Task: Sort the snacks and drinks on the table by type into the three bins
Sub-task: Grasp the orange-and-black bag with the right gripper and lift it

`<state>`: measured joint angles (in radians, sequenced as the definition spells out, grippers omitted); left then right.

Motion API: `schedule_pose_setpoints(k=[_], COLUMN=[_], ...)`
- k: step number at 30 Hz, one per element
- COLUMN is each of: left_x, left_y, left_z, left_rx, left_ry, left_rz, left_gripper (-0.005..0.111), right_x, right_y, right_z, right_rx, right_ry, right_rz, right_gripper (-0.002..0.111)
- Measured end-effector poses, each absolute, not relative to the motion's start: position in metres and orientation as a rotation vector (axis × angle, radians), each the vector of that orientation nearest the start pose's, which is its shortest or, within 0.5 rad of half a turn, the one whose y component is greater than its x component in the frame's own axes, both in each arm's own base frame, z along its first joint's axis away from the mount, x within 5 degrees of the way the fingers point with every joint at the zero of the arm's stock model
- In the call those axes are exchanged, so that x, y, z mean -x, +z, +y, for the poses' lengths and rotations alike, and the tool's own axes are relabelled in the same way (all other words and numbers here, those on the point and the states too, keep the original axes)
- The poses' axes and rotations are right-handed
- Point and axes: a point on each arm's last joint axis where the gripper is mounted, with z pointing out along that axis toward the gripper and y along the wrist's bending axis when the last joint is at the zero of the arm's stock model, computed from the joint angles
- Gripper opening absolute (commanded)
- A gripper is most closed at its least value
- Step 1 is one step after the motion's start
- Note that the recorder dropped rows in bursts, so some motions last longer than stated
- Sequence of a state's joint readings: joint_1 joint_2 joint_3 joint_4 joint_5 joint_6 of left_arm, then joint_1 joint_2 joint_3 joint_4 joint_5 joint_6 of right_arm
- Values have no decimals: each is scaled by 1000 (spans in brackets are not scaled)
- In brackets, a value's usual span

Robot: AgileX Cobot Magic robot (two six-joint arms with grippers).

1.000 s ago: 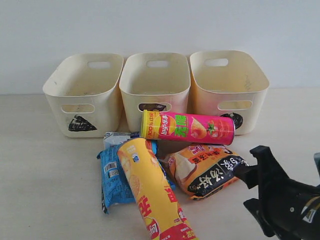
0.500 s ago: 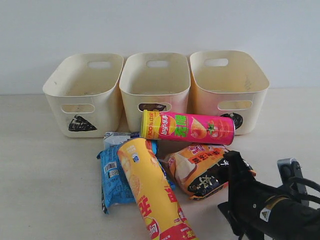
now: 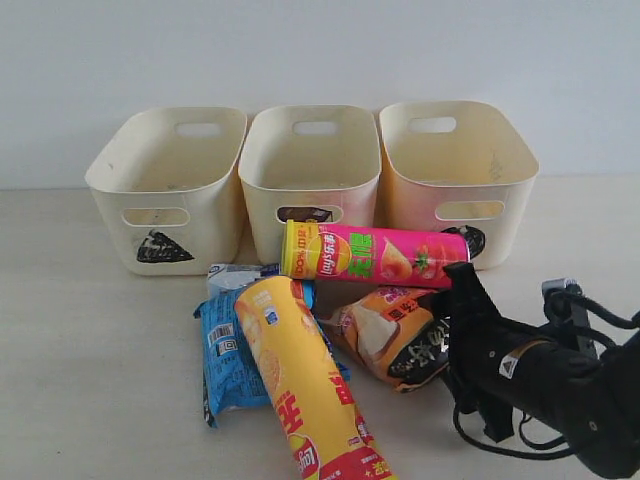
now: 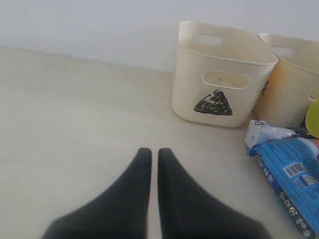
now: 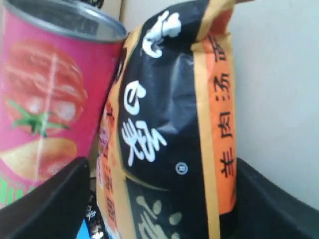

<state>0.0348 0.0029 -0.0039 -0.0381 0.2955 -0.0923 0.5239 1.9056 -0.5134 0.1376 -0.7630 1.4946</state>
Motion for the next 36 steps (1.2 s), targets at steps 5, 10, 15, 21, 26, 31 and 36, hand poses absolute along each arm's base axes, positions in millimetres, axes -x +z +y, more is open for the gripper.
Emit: schedule_pose_setpoints(k=[5, 10, 15, 21, 26, 31, 36], left_x=[-55, -55, -55, -55, -55, -55, -55], left_y=[188, 188, 188, 188, 188, 188, 188], left_z=[1, 1, 1, 1, 1, 1, 1], left_rx=[137, 137, 137, 137, 137, 137, 137], left_ry=[-78, -78, -78, -78, -78, -78, -78], left_rz=[1773, 1773, 1773, 1773, 1773, 1773, 1773], left_gripper=[4, 4, 4, 4, 4, 4, 4], right_x=[-270, -278, -279, -281, -279, -273, -265], right_y=[95, 99, 98, 99, 103, 117, 134], right_z=[142, 149, 151, 150, 151, 148, 143], right_rx=[-1186, -1073, -1038, -980, -939, -901, -861], right_ry=[1054, 1018, 979, 975, 962, 899, 818], right_rz=[2037, 2111, 2164, 2185, 2222, 2281, 2342], right_gripper=[67, 51, 21, 0, 0, 0, 0])
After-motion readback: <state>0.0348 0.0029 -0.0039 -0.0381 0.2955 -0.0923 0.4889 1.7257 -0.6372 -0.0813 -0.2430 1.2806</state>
